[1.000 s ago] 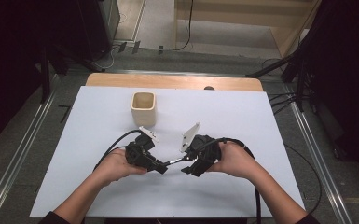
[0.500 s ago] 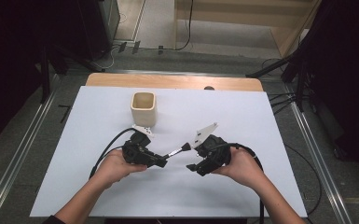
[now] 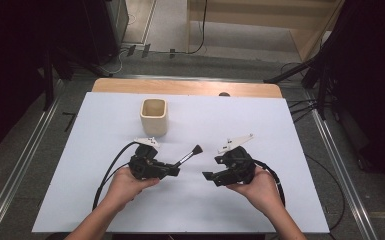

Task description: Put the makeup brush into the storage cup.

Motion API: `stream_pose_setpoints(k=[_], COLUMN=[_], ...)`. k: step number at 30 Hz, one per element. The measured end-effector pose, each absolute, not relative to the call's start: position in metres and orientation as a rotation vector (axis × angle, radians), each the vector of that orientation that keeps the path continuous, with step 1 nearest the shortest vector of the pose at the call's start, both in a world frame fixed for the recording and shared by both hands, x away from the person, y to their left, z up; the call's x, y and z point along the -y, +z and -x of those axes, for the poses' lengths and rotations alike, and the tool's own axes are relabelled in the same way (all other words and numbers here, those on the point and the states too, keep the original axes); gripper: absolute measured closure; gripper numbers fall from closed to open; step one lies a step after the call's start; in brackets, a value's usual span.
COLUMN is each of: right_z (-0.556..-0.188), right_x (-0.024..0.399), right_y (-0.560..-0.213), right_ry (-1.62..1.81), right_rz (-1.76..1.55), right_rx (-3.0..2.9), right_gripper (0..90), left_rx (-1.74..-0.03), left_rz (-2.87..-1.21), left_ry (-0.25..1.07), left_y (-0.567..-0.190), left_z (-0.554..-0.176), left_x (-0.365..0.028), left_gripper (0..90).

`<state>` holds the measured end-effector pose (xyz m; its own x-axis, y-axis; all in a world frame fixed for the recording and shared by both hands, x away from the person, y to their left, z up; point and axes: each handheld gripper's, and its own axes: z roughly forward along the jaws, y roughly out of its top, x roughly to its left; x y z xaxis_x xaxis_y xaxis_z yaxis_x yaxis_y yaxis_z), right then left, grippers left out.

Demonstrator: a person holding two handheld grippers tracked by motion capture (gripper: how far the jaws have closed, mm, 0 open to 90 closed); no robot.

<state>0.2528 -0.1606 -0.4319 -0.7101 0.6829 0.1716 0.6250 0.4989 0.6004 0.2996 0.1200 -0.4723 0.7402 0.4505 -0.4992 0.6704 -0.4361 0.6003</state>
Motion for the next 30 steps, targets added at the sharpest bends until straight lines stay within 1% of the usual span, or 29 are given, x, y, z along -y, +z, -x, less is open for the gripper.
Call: stream_pose_setpoints(k=[9,11,19,30], right_z=[-0.245,-0.243,-0.236,-0.231], right_x=[0.155,0.153,0.144,0.14], right_y=[-0.434,-0.434,-0.437,-0.439], right_ry=[1.062,1.073,1.098,1.166], right_rz=[-1.275,-1.301,-1.36,-1.455], right_rx=[-2.559,-2.545,-2.479,-2.4], right_gripper=[33.9,34.2,34.9,35.3], left_rx=[-0.881,-0.881,-0.911,-0.955], left_rz=[-2.02,-2.024,-1.951,-1.857], left_ry=[-0.281,-0.252,-0.222,-0.155], left_y=[-0.476,-0.477,-0.484,-0.49], left_z=[-0.286,-0.282,-0.267,-0.258], left_x=[-0.117,-0.115,-0.113,-0.112], left_gripper=[79.5,79.5,79.5,79.6])
